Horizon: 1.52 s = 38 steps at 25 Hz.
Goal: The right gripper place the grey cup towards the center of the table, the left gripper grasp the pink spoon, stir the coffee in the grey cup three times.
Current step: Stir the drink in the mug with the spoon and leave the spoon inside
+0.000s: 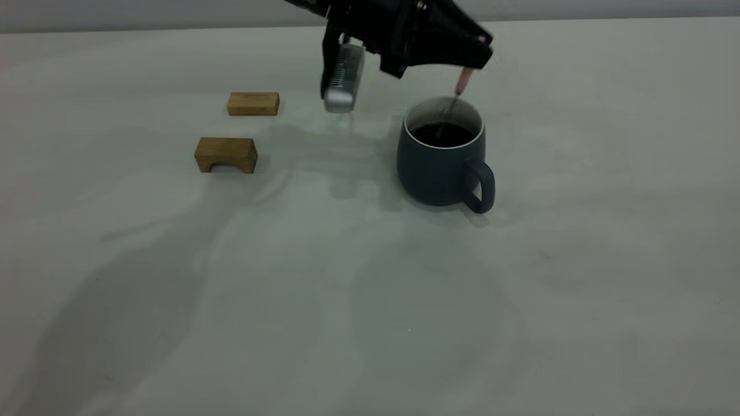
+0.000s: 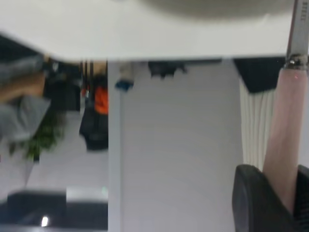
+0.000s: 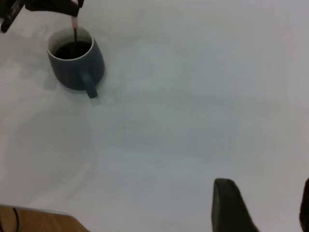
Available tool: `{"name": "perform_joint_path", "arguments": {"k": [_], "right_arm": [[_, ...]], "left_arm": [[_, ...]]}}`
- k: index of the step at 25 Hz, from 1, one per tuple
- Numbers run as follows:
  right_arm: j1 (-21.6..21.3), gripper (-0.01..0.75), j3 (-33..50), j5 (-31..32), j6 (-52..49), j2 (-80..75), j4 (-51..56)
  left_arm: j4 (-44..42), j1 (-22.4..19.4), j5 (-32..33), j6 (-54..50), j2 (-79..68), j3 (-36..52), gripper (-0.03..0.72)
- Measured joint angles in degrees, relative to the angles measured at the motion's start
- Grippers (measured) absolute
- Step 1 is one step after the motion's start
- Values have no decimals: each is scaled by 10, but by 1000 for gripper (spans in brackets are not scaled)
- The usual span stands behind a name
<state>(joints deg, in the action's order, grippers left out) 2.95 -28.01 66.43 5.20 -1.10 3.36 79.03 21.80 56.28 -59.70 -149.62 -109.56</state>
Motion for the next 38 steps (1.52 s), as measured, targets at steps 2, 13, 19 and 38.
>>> {"name": "perform_joint_path", "arguments": {"k": [2,13,19,38], "right_arm": [[0,389,0,0,0,0,0],[0,389,0,0,0,0,0],[0,389,0,0,0,0,0],[0,389,0,0,0,0,0]], "left_arm": [[11,2,26,-17,-4,0,173],[-65,1,22,-92,-8,0,173],[-97,1,-18,-93,1,-3,173],[-53,13,-2,76,-1,-4,305]]}}
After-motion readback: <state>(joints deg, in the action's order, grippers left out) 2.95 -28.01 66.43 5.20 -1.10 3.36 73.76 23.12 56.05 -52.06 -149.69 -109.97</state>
